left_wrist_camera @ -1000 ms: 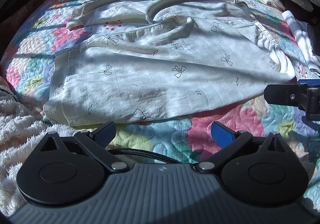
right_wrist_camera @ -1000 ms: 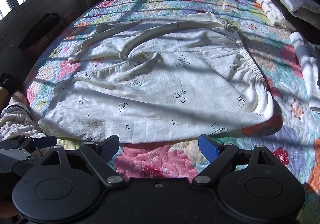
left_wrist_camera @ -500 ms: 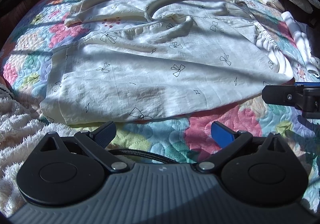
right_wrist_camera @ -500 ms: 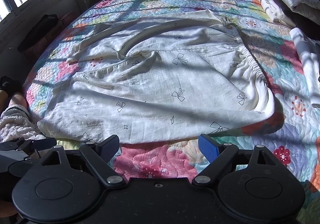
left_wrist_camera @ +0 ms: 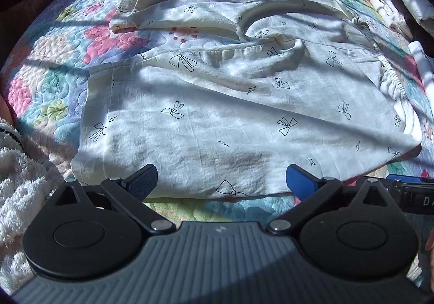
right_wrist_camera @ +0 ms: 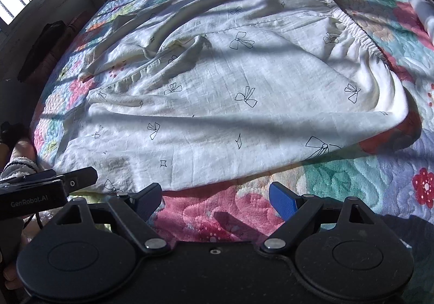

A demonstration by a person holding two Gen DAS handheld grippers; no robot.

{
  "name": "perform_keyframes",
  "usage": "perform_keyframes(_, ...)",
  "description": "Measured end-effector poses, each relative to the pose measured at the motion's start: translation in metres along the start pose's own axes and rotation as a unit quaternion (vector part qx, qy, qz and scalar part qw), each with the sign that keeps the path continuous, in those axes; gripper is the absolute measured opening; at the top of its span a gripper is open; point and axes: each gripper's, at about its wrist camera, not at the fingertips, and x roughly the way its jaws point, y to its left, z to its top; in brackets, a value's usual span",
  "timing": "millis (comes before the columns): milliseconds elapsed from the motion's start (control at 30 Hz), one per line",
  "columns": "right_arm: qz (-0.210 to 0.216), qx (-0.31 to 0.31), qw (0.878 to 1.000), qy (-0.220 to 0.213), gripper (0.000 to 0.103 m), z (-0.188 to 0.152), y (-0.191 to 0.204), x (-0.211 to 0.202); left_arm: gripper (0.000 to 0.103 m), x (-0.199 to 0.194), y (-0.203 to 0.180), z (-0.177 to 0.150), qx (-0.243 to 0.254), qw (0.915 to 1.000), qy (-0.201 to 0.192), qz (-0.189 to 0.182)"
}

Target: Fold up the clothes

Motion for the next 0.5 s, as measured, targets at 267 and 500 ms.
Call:
perform_keyframes(267, 0.052, 0.062, 0.997, 0.009, 0.089, 0.007, -0.007, 0.037, 0.101, 0.019, 0.024, -0.001, -0.070, 0.9948, 0.041, -0.061)
perform_keyframes(500, 0.078, 0.050, 0.995, -0.048, 0.051, 0.017, -0.002, 0.049, 0.073, 0.011, 0.027, 0.006, -0.050, 0.9951, 0.010, -0.086)
